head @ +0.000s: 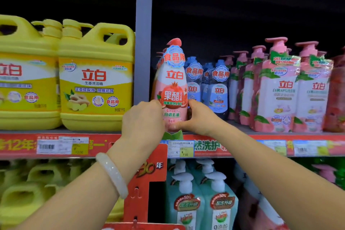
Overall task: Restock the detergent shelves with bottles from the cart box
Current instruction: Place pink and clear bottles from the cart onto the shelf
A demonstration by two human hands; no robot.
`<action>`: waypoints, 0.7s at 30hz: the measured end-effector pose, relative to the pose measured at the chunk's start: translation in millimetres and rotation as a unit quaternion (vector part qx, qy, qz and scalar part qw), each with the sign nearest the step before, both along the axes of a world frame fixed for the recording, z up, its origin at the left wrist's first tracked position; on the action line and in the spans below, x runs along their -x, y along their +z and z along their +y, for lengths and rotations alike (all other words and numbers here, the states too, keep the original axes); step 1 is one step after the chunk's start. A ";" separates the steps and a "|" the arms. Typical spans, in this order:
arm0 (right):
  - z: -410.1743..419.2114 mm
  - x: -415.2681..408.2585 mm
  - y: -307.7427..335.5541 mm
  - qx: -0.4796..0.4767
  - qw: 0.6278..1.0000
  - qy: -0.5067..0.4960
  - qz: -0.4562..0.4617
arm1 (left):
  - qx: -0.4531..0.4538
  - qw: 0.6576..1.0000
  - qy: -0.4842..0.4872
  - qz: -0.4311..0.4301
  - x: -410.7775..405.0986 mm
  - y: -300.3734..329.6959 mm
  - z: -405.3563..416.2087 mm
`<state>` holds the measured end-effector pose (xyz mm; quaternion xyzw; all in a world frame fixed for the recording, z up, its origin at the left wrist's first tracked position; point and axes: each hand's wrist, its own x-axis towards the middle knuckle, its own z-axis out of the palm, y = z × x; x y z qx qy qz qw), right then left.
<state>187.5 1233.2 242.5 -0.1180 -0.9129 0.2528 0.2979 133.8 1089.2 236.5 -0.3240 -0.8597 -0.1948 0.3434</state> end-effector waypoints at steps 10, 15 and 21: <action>-36.9 -43.5 -31.9 -0.200 0.962 -0.030 0.183 | -0.246 0.948 -0.168 -0.108 -18.9 -47.3 -52.2; -123.7 -32.2 -62.6 -0.248 0.955 0.101 0.125 | -0.099 0.990 -0.041 -0.090 -12.7 -72.5 -120.2; -244.8 8.0 -97.3 -0.277 0.937 0.211 0.007 | 0.003 0.986 0.131 -0.104 -8.6 -104.9 -261.6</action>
